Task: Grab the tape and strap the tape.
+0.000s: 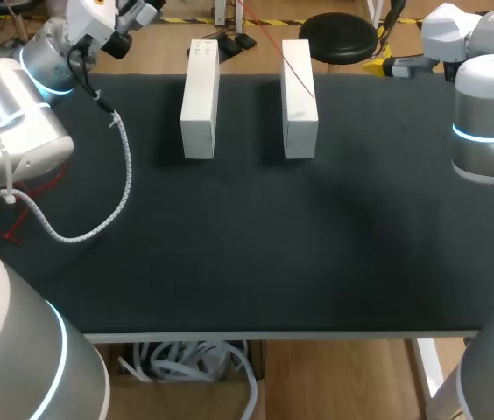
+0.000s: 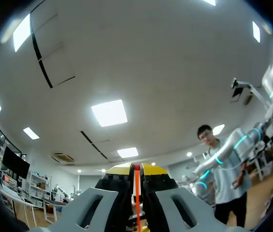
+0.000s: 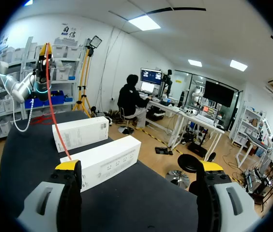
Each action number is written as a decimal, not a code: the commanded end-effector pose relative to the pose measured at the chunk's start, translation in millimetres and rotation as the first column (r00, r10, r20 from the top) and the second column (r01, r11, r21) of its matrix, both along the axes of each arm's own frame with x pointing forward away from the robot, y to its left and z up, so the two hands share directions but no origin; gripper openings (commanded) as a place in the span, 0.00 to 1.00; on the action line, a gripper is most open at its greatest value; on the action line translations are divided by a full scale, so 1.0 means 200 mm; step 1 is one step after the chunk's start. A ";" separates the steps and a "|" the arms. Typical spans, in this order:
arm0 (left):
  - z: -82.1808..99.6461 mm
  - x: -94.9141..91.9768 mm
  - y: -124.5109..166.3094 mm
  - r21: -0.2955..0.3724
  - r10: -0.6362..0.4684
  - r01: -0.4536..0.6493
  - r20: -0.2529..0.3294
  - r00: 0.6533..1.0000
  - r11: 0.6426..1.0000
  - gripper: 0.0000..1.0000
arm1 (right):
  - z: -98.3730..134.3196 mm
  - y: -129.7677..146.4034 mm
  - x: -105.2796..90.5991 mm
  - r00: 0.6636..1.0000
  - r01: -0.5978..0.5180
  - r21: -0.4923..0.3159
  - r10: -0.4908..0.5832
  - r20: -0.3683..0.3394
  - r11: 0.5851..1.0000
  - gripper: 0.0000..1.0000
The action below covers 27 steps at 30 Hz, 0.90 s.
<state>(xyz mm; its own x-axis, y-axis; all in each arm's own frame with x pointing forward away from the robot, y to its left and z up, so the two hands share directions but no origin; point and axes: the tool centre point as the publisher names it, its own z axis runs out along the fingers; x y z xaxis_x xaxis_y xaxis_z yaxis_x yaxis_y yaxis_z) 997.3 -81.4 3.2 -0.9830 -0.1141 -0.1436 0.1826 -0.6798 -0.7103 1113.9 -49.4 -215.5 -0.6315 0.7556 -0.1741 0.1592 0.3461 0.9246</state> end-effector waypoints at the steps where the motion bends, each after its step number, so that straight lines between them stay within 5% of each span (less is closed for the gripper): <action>1: -0.01 0.01 0.00 -0.002 -0.004 0.004 0.004 1.000 1.000 0.00 | 0.00 0.00 0.00 1.000 0.000 0.001 0.000 0.000 1.000 1.00; 14: -0.01 0.01 0.00 -0.002 -0.004 0.004 0.004 1.000 1.000 0.00 | 0.00 0.00 0.00 1.000 0.000 0.001 0.000 0.000 1.000 1.00; 17: -0.01 0.01 0.00 -0.002 -0.004 0.004 0.004 1.000 1.000 0.00 | 0.02 0.01 -0.01 0.994 0.070 0.221 -0.048 -0.100 0.973 1.00; 22: -0.01 0.01 0.00 -0.002 -0.004 0.004 0.004 1.000 1.000 0.00 | 0.07 0.02 -0.03 0.953 0.263 0.537 -0.130 -0.272 0.801 1.00; 27: -0.01 0.01 0.00 -0.002 -0.004 0.004 0.004 1.000 1.000 0.00 | 0.06 0.04 -0.10 0.907 0.381 0.675 -0.114 -0.405 0.632 1.00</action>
<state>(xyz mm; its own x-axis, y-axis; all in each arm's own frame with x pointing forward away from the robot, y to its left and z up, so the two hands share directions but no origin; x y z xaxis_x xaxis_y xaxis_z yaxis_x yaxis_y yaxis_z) 998.3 -81.7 3.1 -0.9830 -0.1131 -0.1443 0.1825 -0.6802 -0.7099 1107.4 -41.6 -201.2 -0.5404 0.8180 0.1973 0.3430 0.0000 0.9393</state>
